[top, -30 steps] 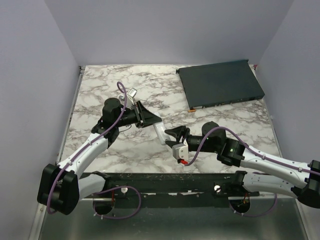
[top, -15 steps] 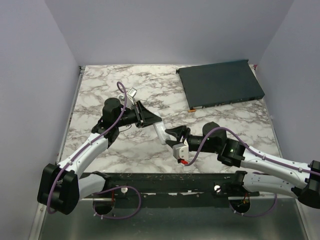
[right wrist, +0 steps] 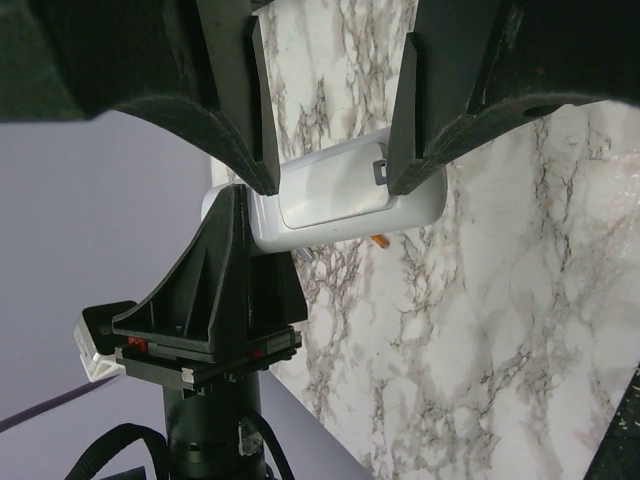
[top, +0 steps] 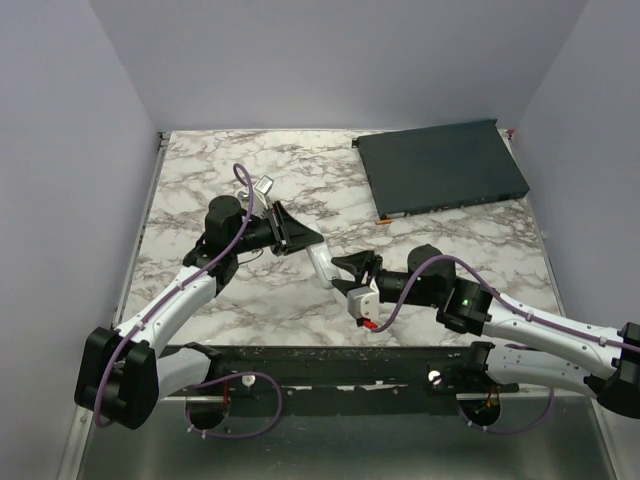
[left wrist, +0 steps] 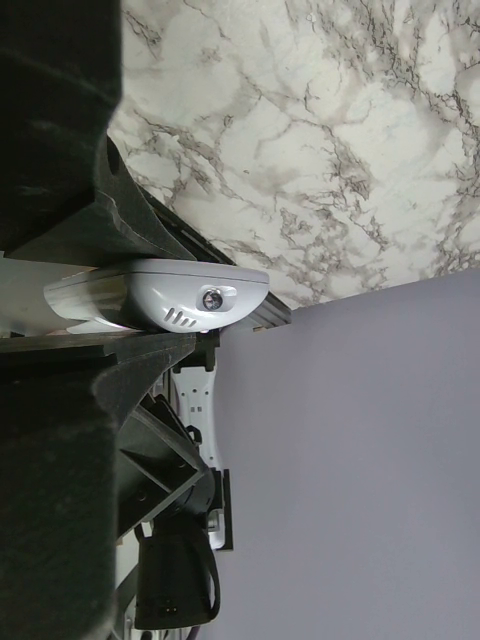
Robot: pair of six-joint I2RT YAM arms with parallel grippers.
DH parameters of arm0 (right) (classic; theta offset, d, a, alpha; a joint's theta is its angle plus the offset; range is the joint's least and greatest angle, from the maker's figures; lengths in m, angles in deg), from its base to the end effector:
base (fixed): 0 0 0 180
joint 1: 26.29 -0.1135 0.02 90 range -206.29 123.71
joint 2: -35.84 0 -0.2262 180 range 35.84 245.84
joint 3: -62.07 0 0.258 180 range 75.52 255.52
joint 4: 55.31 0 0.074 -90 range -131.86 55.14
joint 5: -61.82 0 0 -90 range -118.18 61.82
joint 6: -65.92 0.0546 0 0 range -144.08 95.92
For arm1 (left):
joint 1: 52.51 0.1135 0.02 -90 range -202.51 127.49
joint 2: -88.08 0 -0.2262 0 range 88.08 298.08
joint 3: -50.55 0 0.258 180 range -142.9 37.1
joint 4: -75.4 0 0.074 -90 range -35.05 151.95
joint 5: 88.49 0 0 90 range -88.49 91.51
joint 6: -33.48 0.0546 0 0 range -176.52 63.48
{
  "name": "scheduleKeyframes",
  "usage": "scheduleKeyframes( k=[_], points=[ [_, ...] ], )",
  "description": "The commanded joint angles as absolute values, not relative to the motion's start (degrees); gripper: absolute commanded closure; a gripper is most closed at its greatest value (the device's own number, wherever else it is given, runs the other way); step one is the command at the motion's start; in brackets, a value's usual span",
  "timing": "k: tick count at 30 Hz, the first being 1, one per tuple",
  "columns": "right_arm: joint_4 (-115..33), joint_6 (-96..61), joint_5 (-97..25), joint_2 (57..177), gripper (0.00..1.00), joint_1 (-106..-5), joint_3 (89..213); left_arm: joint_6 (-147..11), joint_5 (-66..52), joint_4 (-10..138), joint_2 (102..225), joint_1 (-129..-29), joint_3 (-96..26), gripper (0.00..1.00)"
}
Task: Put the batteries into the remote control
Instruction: Remove the battery cover from the remote control.
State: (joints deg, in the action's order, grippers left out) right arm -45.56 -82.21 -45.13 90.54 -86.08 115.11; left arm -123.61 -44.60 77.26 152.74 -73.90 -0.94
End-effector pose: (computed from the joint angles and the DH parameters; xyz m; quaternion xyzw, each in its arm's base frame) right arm 0.1226 0.2421 0.2657 -0.7040 0.3147 0.1231 0.6247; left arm 0.2502 -0.1402 0.2372 -0.0475 0.7521 -0.6240 0.2066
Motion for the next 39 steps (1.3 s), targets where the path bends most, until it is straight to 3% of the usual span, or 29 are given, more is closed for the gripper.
scheduleKeyframes(
  k=[1,39],
  points=[
    [-47.9,-83.1,-42.4,89.7,0.46,-86.0,114.4,-123.3,-45.9,78.1,152.4,-74.3,-2.4,1.00],
    [-45.0,-80.7,-45.1,89.5,0.43,-86.0,113.5,-124.6,-46.0,79.6,154.8,-74.4,-2.7,1.00]
  ],
)
